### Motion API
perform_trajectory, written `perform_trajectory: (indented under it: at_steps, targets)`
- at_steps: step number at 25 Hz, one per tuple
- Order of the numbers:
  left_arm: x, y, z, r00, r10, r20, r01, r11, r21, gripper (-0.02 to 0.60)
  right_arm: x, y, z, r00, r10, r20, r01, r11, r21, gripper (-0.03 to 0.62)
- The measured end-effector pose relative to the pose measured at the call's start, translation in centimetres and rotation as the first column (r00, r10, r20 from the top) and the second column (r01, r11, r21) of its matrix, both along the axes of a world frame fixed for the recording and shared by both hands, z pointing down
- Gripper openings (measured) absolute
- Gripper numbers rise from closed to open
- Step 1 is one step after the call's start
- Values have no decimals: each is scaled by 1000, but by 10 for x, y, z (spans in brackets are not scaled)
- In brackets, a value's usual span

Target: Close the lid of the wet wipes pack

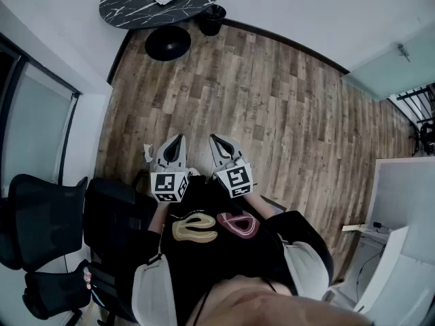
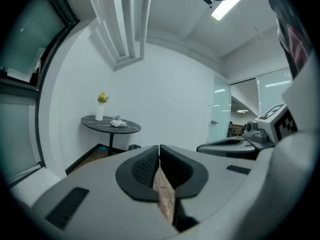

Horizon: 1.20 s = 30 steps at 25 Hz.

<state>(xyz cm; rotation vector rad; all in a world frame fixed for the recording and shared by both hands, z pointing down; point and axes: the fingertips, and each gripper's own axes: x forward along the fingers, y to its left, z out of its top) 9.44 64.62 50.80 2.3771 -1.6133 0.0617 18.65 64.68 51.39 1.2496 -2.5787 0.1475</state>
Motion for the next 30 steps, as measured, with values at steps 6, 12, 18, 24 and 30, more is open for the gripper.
perform_trajectory:
  at_steps: [6,12,18,24,30]
  targets:
    - [-8,4,2,1000,-18,-7,18,1000,-13,21,-3,5,1,999,19,29,-19,1000,-17,10]
    - [-11,7,4,999,-38,-21,37,999,-22,21,6,1,1,995,48,90,-44,998,-43,11]
    - [-16,3,13,999,-48,-22,47,998,-52,21,6,-5,11,992,45,120,-36,997,-72,14]
    - [-24,-14,15,998,-62,9,62,997,-52,21,0,-32,11,991,30,131,-22,998,-62,14]
    - [-31,-53,17,996,-81,21,82,995,-53,23,-2,-82,11,990,30,141,-23,998,-53,14]
